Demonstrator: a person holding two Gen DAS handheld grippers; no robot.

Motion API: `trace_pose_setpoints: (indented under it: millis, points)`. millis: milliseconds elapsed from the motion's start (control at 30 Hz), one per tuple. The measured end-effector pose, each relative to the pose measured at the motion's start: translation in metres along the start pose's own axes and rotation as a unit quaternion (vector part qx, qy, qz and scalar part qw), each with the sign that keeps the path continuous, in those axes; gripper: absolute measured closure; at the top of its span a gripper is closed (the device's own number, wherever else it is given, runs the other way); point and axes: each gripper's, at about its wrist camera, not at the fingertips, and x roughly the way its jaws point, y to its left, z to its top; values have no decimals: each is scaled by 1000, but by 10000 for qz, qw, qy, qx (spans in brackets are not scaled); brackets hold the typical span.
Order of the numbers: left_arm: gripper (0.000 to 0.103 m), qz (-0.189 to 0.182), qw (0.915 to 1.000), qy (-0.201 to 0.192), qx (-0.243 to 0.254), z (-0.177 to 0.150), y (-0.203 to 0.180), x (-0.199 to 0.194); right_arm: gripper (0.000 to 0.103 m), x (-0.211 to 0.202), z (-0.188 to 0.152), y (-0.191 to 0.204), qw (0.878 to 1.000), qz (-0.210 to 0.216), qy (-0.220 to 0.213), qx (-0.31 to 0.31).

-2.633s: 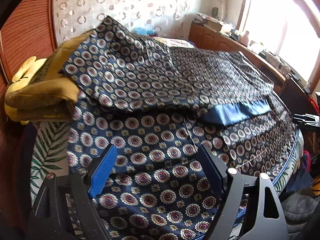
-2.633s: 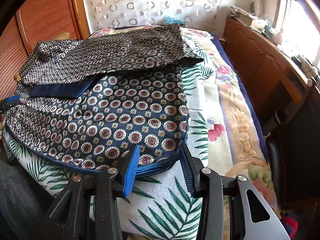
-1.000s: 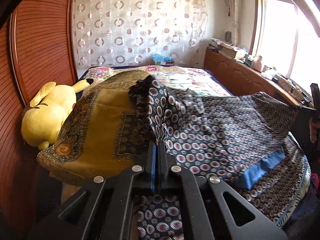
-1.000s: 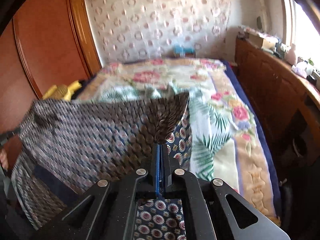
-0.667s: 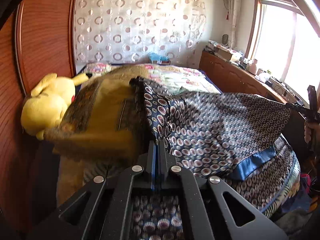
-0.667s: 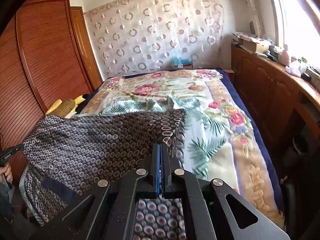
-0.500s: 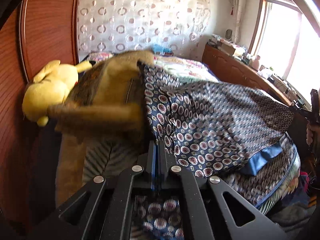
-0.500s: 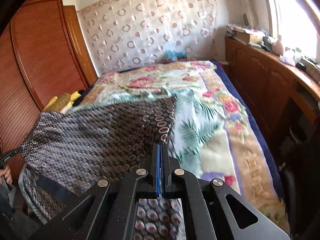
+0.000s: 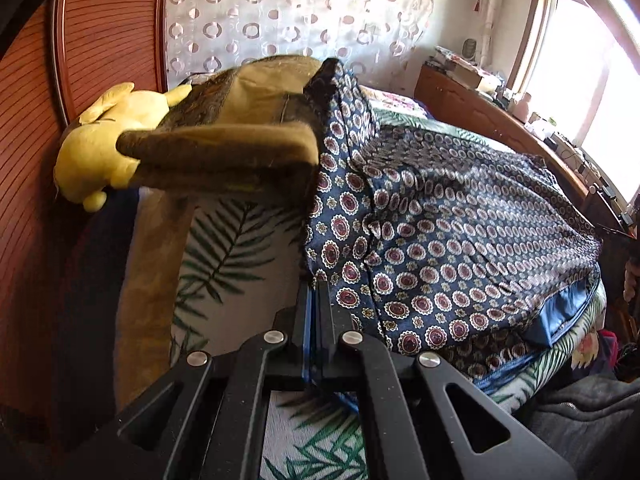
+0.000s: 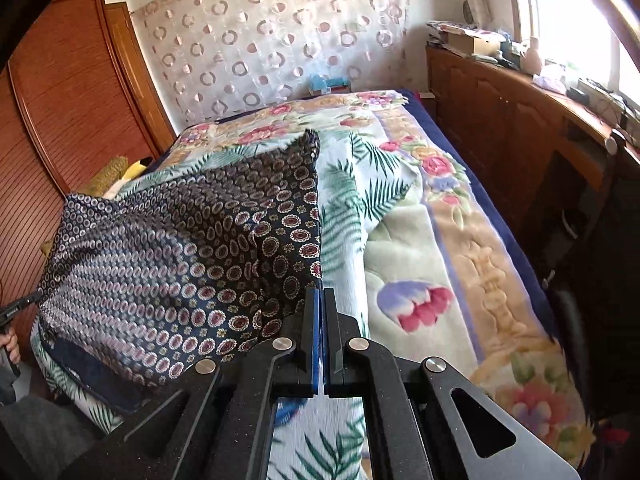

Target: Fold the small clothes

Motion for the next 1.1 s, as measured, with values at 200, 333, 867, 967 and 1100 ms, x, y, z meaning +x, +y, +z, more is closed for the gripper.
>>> trace_pose_setpoints:
  millis: [200,333,867,967,1100]
  points:
    - [101,78,10000,31,38,-4,-1,4,102,13,-5,15,9993,-293,97,-226]
    - [100,102,9999,-51,29,-4,0,0,102,4,5,26,9988,-330,-106,-355]
    - [20,192,9992,-345,115,12,-15,-4,61,10,14,87,9931,-507,-567,-891]
    - [20,272,9991,-299,104,10,-12,-1,61,26,9,101,9939,-290,-433,-970]
    - [20,358,9990,-240,79,7,-9,1,61,55,2,127,9928,-62,-158,-1189]
